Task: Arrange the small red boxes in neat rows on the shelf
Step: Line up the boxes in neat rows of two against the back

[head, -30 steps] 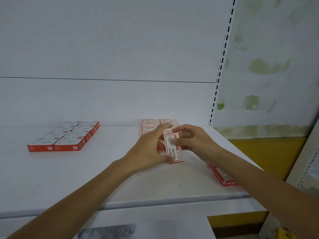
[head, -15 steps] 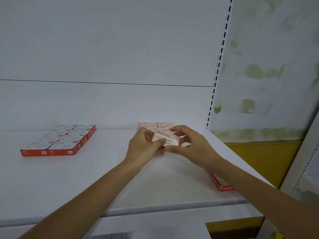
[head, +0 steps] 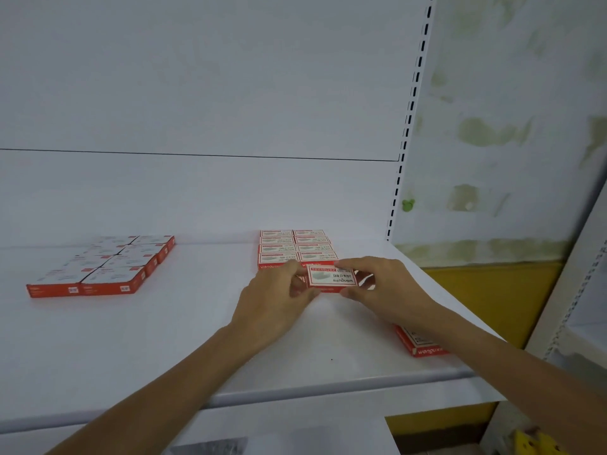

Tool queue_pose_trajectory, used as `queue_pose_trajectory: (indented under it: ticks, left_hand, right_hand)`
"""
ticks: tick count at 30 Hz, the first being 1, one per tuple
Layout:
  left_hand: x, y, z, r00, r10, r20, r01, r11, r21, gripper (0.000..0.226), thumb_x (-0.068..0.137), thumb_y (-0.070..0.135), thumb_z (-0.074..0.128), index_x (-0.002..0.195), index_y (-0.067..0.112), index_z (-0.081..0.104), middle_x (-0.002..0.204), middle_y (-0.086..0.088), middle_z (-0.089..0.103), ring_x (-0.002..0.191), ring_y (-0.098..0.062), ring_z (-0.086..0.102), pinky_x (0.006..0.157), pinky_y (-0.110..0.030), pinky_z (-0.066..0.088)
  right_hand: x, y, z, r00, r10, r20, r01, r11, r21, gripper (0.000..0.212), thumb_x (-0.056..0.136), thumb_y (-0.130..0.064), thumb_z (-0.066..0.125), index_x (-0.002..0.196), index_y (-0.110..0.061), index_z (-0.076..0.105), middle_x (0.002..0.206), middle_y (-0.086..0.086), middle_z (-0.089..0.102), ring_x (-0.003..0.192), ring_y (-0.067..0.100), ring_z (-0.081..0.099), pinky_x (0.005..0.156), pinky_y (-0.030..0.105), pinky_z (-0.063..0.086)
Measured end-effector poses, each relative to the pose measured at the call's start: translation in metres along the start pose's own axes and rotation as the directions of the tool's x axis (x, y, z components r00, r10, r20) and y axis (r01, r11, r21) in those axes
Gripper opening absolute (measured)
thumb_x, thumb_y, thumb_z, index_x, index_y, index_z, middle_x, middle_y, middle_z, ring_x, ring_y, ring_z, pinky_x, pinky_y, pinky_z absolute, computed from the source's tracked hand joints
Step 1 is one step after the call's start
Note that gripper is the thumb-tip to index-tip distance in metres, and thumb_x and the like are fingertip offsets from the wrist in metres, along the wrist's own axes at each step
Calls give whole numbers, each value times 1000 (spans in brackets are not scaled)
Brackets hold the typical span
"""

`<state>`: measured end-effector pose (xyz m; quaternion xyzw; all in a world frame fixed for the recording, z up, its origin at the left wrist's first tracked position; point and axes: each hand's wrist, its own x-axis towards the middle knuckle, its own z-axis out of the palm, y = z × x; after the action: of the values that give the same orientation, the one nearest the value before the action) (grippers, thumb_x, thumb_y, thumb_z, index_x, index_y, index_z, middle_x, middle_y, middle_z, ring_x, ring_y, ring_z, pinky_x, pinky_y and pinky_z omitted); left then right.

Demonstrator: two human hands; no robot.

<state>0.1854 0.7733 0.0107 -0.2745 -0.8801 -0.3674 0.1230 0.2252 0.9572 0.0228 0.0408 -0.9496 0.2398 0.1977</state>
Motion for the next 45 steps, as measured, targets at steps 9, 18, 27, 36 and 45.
queue_pose_trajectory:
  ticks: [9, 18, 27, 36, 45]
  left_hand:
    - [-8, -4, 14, 984, 95, 150, -133, 954, 268, 29, 90, 32, 47, 116, 21, 55, 120, 1, 54, 110, -17, 45, 94, -28, 35]
    - [-12, -2, 16, 981, 130, 142, -166, 943, 288, 31, 94, 31, 41, 121, 19, 50, 125, 2, 51, 112, -14, 43, 95, -25, 33]
    - [-11, -3, 16, 979, 135, 151, -175, 940, 292, 31, 94, 31, 40, 121, 20, 50, 124, 2, 50, 111, -14, 42, 95, -25, 32]
    - [-4, 9, 13, 967, 132, 219, -185, 953, 239, 26, 90, 31, 49, 112, 19, 57, 118, -1, 55, 106, -16, 47, 88, -26, 36]
    - [17, 54, 57, 906, 281, 316, -298, 955, 5, 41, 85, 43, 58, 122, 27, 50, 120, 4, 57, 96, -6, 48, 79, -21, 40]
  right_hand:
    - [9, 8, 8, 992, 108, 63, -99, 986, -134, 34, 80, -22, 67, 115, -21, 65, 119, 1, 61, 97, 10, 55, 72, 7, 28]
    - [28, 4, 18, 990, 136, 43, -131, 986, -103, 25, 78, -18, 69, 103, -13, 68, 112, 3, 62, 82, 6, 47, 64, 6, 30]
    - [36, 8, 24, 992, 121, 21, -121, 993, -8, 21, 74, -22, 73, 93, -14, 70, 85, -9, 52, 64, -3, 45, 58, -4, 36]
    - [19, 25, -7, 989, 149, 13, -148, 988, -52, 34, 81, -42, 64, 108, -22, 61, 96, -6, 58, 84, 9, 55, 75, 21, 42]
    - [-16, 58, -54, 932, 350, 88, -336, 930, -148, 27, 92, -36, 49, 79, -17, 62, 86, -1, 59, 74, 12, 54, 57, 20, 36]
